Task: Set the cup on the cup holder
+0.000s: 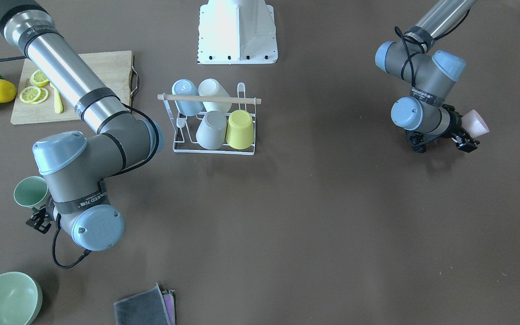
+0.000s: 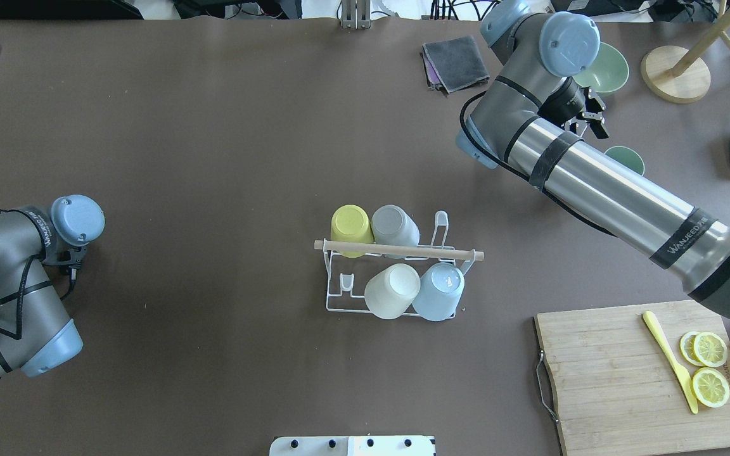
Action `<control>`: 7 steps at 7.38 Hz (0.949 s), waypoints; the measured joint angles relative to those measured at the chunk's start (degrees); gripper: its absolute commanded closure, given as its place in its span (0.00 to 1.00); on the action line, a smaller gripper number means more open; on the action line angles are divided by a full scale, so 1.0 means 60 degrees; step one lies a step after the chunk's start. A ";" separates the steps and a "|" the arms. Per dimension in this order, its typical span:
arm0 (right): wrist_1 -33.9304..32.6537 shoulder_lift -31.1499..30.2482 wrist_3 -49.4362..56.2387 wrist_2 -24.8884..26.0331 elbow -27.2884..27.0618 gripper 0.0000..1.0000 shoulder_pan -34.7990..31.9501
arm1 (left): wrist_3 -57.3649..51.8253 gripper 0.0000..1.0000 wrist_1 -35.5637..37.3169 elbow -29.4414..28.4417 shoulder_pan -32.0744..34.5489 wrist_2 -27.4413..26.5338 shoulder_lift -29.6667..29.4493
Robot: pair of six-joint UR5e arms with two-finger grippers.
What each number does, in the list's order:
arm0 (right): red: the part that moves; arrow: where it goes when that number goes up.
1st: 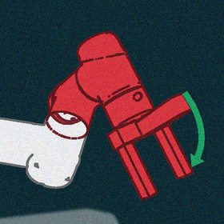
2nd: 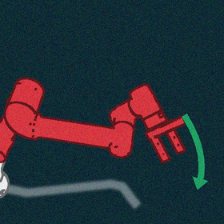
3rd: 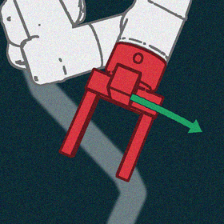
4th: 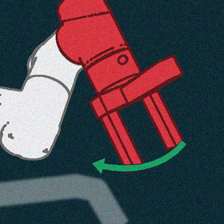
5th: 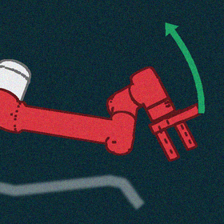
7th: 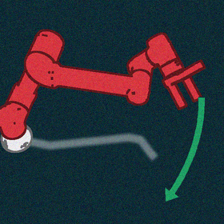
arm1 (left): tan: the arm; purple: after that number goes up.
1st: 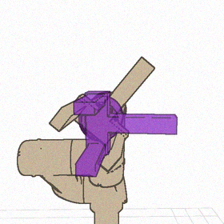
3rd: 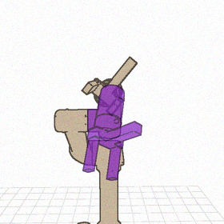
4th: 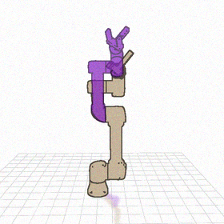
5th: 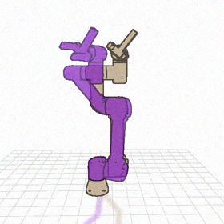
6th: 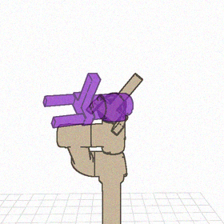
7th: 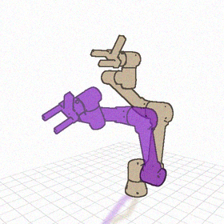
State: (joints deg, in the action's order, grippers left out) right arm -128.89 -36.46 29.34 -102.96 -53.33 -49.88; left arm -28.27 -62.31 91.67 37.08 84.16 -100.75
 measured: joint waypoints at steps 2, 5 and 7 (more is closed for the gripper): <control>0.0092 -0.0012 0.0130 0.0315 0.0096 0.00 0.0202 | -0.0049 1.00 0.0124 0.0861 0.0300 0.0004 0.0250; 0.0269 -0.0027 0.0221 0.0699 0.0273 0.00 0.0398 | -0.0076 1.00 0.0292 0.1658 0.0752 0.0022 0.0298; 0.0293 -0.0078 0.0288 0.0973 0.0319 0.00 0.0583 | -0.0294 1.00 0.0363 0.2236 0.1233 0.0315 0.0230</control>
State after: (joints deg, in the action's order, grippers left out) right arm -127.13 -36.93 31.07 -97.12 -51.42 -46.39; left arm -30.04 -60.13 105.09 44.48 86.05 -99.37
